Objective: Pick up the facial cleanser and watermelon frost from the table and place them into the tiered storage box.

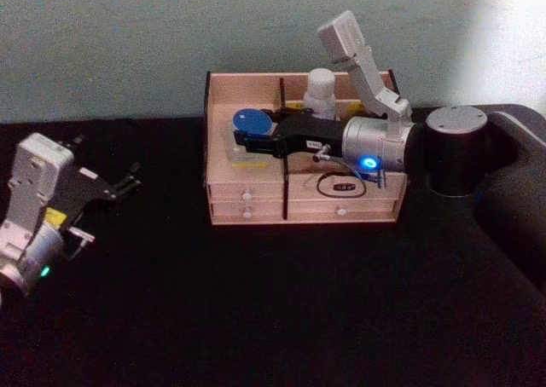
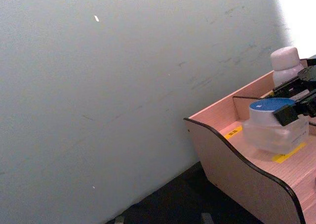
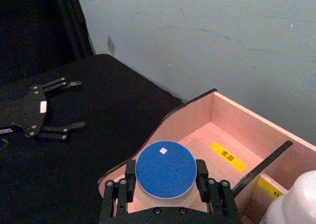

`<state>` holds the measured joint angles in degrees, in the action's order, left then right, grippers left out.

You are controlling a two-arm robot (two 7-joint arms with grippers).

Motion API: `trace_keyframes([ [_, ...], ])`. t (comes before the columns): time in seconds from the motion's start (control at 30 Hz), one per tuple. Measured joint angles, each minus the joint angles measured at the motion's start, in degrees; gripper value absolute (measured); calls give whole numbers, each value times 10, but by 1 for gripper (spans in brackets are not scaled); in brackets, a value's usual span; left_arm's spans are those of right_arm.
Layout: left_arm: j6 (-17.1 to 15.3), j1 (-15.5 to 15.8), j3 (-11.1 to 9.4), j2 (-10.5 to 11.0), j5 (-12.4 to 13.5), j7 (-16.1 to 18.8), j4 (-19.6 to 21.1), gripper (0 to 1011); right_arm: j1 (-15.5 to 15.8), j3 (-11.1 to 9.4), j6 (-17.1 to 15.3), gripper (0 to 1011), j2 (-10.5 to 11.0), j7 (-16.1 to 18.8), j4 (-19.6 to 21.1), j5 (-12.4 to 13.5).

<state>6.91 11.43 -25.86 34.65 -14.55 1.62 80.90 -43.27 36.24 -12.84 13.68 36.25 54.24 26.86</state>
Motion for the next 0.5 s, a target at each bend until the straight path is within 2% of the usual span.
trace_keyframes([
  [0.5, 0, 0, 0, 0, 0, 0, 0, 1001, -8, -6, -10, 728, -11, 1, -21, -4],
])
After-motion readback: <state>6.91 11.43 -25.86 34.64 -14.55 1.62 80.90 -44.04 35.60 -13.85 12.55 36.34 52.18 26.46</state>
